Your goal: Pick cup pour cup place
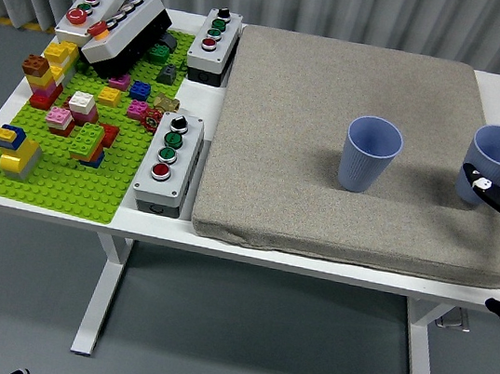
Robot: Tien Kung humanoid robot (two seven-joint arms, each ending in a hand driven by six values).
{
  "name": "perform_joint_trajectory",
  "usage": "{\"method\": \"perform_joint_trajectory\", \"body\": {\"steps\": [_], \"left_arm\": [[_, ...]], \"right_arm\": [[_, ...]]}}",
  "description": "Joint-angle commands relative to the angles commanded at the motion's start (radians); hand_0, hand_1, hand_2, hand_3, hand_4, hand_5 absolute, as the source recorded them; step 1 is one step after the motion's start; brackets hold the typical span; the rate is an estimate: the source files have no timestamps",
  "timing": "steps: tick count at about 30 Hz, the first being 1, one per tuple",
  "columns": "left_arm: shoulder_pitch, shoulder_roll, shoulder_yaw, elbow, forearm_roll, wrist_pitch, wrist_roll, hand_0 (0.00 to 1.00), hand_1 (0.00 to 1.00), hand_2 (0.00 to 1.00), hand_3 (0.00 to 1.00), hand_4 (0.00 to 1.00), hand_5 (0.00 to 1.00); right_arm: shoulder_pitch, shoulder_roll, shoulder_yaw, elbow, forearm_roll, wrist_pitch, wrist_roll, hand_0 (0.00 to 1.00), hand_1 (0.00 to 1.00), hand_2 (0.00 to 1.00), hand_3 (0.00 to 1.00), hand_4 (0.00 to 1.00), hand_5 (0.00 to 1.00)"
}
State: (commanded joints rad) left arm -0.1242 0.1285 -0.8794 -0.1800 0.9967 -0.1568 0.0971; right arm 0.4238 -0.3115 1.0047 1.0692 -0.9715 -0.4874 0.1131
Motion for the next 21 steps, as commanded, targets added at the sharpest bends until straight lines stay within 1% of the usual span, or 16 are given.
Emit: {"method": "perform_joint_trajectory", "body": {"steps": [3, 5, 7, 13, 21], "left_arm": [[0.000, 0.000, 0.001, 0.000, -0.001, 0.000, 0.000, 0.825, 0.784, 0.837, 0.761, 0.571, 0.998], [0.000, 0.000, 0.001, 0.000, -0.002, 0.000, 0.000, 0.825, 0.784, 0.837, 0.761, 0.571, 0.998], [-0.002, 0.000, 0.005, 0.000, -0.004, 0.000, 0.000, 0.825, 0.784, 0.837, 0.761, 0.571, 0.998], [-0.004, 0.002, 0.008, 0.000, -0.005, -0.001, 0.001, 0.825, 0.784, 0.838, 0.762, 0.572, 0.998], [-0.003, 0.003, 0.012, 0.000, -0.007, -0.001, 0.001, 0.826, 0.784, 0.836, 0.761, 0.572, 0.998]], "right_arm": [[0.007, 0.015, -0.013, -0.035, 0.033, -0.006, 0.075, 0.791, 0.647, 0.560, 0.602, 0.702, 0.257], [0.008, 0.016, -0.014, -0.037, 0.036, -0.006, 0.083, 0.791, 0.647, 0.560, 0.602, 0.702, 0.257], [0.016, 0.026, -0.021, -0.056, 0.052, -0.014, 0.116, 0.791, 0.647, 0.560, 0.602, 0.702, 0.257], [0.022, 0.039, -0.038, -0.076, 0.065, -0.022, 0.128, 0.791, 0.649, 0.559, 0.602, 0.702, 0.264], [0.025, 0.047, -0.067, -0.098, 0.075, -0.026, 0.126, 0.791, 0.654, 0.559, 0.602, 0.703, 0.267]]}}
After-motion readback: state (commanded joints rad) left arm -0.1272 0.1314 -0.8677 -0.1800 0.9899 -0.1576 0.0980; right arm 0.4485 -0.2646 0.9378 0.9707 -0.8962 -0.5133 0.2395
